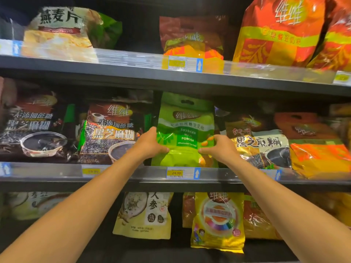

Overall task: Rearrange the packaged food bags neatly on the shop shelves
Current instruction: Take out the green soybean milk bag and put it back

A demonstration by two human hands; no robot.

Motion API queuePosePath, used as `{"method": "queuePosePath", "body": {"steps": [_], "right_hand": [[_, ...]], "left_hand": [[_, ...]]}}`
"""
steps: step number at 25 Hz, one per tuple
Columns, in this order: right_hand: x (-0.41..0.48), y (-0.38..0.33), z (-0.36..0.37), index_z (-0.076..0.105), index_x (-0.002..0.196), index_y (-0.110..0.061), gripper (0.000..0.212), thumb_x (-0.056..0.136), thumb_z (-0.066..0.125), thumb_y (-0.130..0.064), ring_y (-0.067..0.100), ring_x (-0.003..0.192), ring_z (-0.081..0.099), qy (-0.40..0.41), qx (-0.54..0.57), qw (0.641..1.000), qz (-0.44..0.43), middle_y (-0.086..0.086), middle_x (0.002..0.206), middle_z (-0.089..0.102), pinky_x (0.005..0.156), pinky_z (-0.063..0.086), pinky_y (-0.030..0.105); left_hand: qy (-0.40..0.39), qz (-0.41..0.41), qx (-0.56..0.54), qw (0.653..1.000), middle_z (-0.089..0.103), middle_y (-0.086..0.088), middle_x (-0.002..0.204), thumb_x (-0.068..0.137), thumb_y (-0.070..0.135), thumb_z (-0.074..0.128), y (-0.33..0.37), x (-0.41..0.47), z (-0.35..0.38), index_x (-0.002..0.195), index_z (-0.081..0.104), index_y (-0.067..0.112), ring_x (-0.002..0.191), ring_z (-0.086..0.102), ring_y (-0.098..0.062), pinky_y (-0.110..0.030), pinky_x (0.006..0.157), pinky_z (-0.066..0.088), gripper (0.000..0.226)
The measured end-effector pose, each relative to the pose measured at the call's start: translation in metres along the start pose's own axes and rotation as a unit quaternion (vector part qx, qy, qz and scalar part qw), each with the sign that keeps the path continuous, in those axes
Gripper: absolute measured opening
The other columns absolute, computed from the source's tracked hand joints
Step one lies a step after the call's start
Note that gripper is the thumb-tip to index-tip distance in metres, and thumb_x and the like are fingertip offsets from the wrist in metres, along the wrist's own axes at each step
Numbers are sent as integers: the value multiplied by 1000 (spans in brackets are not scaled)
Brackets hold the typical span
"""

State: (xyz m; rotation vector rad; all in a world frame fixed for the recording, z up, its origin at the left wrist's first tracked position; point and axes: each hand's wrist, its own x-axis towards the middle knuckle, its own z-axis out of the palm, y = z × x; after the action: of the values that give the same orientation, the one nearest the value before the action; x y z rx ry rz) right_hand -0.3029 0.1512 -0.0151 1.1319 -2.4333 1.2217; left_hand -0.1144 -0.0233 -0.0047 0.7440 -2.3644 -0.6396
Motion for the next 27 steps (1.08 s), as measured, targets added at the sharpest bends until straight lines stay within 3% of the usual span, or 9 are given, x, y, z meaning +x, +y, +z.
{"method": "queuePosePath", "body": {"steps": [2,4,6,8,10,14,18,22,27], "right_hand": [[-2,-1,-6,59,112,-21,50,78,87,-44,6,81,61,-30,-58,998,-18,-6,101,63,64,50,26],[-1,0,-13,51,129,-21,76,71,91,-49,15,99,62,-104,-92,990,-11,-3,118,60,76,54,30],[-2,1,-16,45,139,-20,93,65,94,-49,19,108,62,-136,-119,983,-5,-1,127,60,81,59,36],[-2,2,-13,43,142,-18,100,63,95,-50,21,109,62,-117,-147,982,-24,0,129,61,84,59,39],[-3,0,-8,44,138,-15,99,62,95,-52,21,104,60,-85,-171,981,-44,-1,124,61,78,54,35],[1,-3,3,47,129,-10,92,62,94,-53,22,92,60,-29,-212,976,-35,1,104,63,70,48,33],[3,-7,10,49,126,-7,85,67,91,-52,23,89,57,-6,-235,971,-33,0,99,58,70,47,33],[9,-7,17,53,121,-5,76,69,92,-46,30,102,67,1,-228,973,-32,8,112,67,80,56,38],[19,-10,21,62,113,-6,61,72,91,-42,29,99,69,-14,-240,971,-21,9,111,71,79,57,37]], "left_hand": [[-11,5,54,998,47,-17,155,83,38,86,1,0,-2,155,27,8,134,54,-37,-46,99,52,98],[-53,3,87,995,55,-17,141,82,39,87,2,-3,-7,153,22,10,105,66,-33,-37,71,56,100],[-75,0,89,993,58,-14,122,82,36,87,2,-9,-7,153,17,15,85,66,-27,-32,56,52,102],[-63,4,92,994,58,-14,107,83,32,87,1,-13,-3,149,18,13,82,65,-28,-34,57,52,97],[-38,7,99,994,60,-15,103,83,31,87,2,-13,2,141,25,8,83,64,-30,-37,62,52,88],[17,6,126,992,65,-21,117,81,29,89,3,-4,17,134,33,4,99,67,-36,-42,76,53,81],[9,-18,165,986,64,-21,127,80,31,90,10,13,23,136,41,-2,115,66,-40,-43,89,55,82],[-13,-19,213,977,70,-17,116,82,35,88,14,28,26,105,59,4,107,69,-36,-40,85,55,48],[-26,-15,239,970,68,-14,104,84,38,85,13,39,28,94,62,6,105,70,-34,-39,83,54,41]]}}
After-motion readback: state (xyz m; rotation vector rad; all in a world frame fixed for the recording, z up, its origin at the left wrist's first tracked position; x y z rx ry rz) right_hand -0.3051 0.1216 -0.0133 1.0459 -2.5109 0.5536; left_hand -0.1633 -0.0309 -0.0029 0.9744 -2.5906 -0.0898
